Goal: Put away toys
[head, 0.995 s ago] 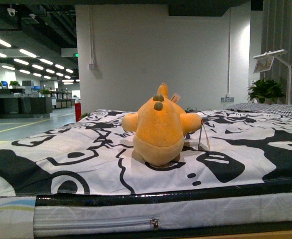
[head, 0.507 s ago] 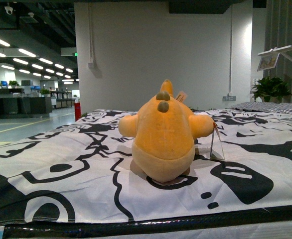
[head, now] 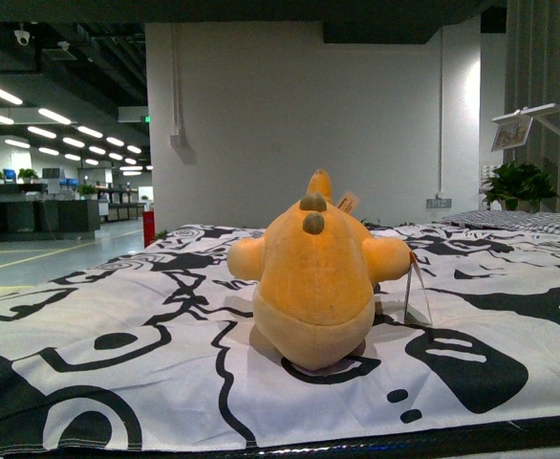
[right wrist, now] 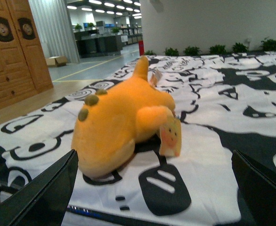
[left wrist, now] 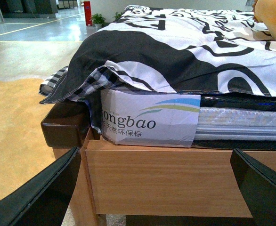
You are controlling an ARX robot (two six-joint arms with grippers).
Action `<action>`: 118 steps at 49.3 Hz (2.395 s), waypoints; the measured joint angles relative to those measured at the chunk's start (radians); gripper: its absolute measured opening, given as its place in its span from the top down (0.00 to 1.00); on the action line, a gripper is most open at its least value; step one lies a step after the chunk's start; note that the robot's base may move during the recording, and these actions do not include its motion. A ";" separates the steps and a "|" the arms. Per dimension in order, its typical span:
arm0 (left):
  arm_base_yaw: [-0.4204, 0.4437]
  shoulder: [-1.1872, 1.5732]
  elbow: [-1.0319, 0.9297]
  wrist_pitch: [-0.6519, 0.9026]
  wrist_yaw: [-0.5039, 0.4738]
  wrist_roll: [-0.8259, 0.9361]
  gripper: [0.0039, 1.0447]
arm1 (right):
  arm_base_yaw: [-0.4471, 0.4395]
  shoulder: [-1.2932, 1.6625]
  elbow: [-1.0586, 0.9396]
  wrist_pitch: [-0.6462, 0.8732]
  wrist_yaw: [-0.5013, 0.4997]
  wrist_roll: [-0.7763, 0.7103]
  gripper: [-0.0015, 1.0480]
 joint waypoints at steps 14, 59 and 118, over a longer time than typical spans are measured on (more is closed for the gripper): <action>0.000 0.000 0.000 0.000 0.000 0.000 0.06 | 0.336 0.303 0.311 -0.005 0.244 -0.104 0.06; 0.000 0.000 0.000 0.000 0.000 0.000 0.06 | 0.428 0.783 0.622 -0.037 0.481 -0.114 0.06; 0.000 0.000 0.000 0.000 0.000 0.000 0.06 | 0.441 0.924 0.596 0.055 0.632 -0.091 0.53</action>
